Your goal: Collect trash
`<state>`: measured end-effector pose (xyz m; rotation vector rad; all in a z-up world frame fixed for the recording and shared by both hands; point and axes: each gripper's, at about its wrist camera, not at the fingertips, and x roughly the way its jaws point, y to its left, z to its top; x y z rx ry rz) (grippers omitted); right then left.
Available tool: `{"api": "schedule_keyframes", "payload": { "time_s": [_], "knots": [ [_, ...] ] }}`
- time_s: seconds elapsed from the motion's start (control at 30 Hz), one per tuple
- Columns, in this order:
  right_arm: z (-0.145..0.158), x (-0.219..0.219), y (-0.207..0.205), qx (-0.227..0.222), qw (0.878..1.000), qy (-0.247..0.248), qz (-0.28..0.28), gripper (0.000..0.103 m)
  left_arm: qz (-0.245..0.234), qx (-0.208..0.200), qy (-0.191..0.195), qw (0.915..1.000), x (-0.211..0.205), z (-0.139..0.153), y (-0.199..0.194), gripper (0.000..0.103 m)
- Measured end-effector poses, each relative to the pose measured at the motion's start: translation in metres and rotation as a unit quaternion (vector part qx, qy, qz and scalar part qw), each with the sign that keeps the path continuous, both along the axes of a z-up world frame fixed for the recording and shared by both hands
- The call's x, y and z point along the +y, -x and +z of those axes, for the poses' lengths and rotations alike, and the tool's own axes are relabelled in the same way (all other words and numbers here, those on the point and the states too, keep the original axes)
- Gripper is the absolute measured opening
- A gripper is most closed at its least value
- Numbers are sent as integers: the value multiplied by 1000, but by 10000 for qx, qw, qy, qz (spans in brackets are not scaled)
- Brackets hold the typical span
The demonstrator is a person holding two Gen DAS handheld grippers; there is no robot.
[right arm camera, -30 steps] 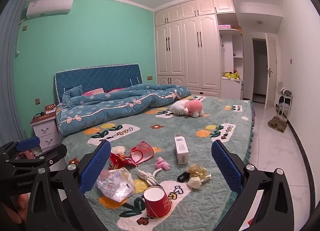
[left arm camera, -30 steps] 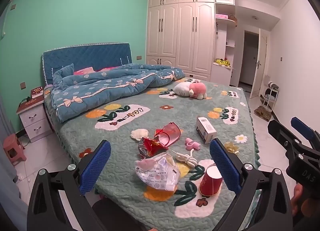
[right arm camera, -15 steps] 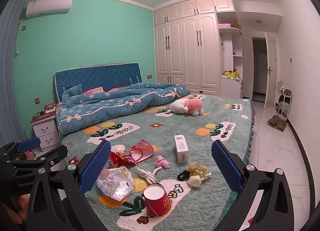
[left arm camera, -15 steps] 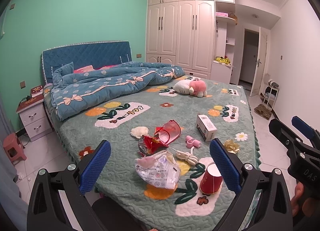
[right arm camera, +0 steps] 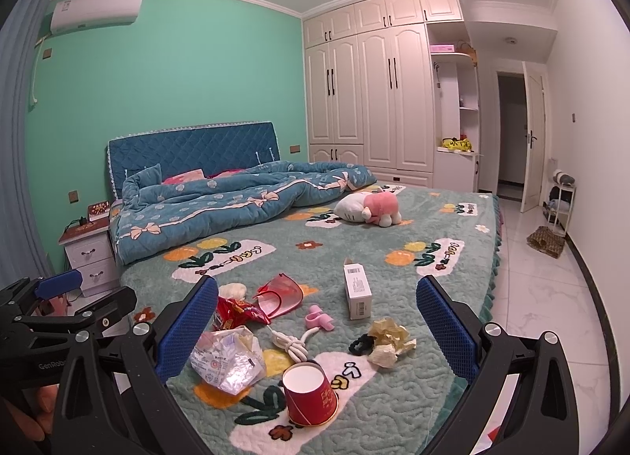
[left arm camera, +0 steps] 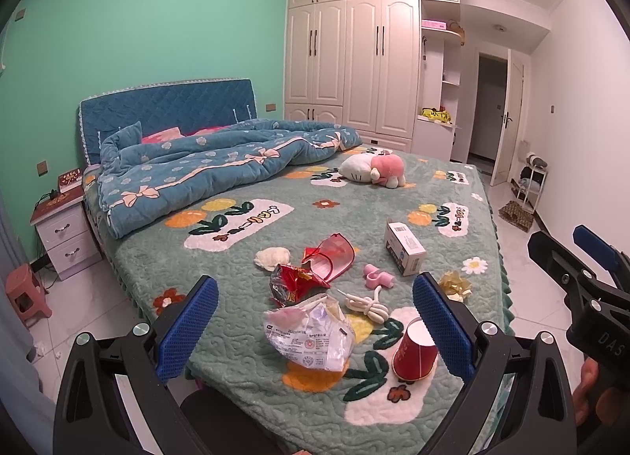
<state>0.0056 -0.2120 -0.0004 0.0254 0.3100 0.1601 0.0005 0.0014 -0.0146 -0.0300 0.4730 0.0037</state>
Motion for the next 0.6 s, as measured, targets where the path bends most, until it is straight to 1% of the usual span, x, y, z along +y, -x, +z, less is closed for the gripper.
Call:
{"api": "schedule_keyframes", "payload": {
  "time_s": [0.6],
  "knots": [
    [-2, -2, -6, 51, 10000, -9, -19, 99, -49, 106, -38, 9999, -1, -5, -6, 98]
  ]
}}
